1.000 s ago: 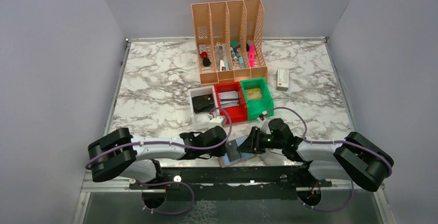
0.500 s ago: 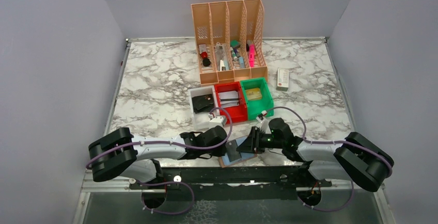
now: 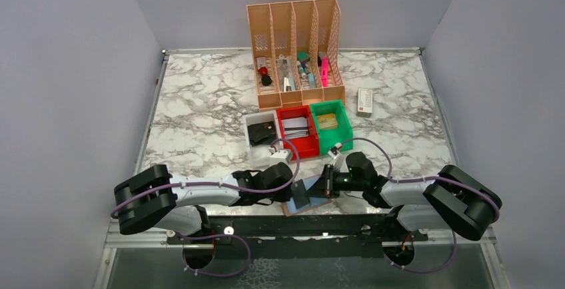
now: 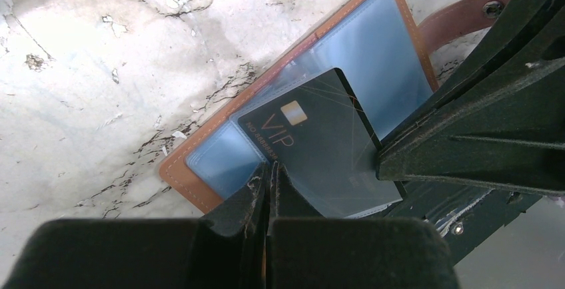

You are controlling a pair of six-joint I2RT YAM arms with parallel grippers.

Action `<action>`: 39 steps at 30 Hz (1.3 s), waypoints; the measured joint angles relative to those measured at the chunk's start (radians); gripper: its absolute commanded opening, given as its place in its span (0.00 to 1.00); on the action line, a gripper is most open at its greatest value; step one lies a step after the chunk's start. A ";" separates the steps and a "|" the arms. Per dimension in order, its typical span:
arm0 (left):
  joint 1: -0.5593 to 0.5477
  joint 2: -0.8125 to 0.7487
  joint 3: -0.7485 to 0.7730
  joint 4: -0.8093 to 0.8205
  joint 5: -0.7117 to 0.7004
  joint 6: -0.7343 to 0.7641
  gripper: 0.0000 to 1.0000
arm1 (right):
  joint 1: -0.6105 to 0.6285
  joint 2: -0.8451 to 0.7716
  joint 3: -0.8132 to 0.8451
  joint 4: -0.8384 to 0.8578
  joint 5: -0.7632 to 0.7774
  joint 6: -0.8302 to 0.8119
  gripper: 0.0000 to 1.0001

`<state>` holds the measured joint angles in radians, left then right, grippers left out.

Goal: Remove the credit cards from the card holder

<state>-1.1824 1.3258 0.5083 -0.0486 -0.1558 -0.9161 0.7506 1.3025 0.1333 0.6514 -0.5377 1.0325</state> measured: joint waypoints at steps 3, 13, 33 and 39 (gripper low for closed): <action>0.000 0.000 0.000 0.000 0.000 0.000 0.00 | 0.000 0.000 -0.003 0.005 0.000 0.007 0.06; 0.000 -0.002 -0.002 0.002 0.000 0.000 0.00 | -0.013 -0.015 -0.018 0.016 -0.003 0.027 0.01; 0.000 -0.014 -0.025 0.028 0.000 -0.007 0.00 | -0.039 -0.297 0.024 -0.379 0.167 -0.093 0.04; 0.000 -0.007 -0.018 0.026 0.000 -0.006 0.00 | -0.039 -0.309 0.046 -0.452 0.208 -0.130 0.04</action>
<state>-1.1824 1.3190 0.4900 -0.0231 -0.1558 -0.9222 0.7113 0.9932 0.1791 0.1989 -0.3298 0.9020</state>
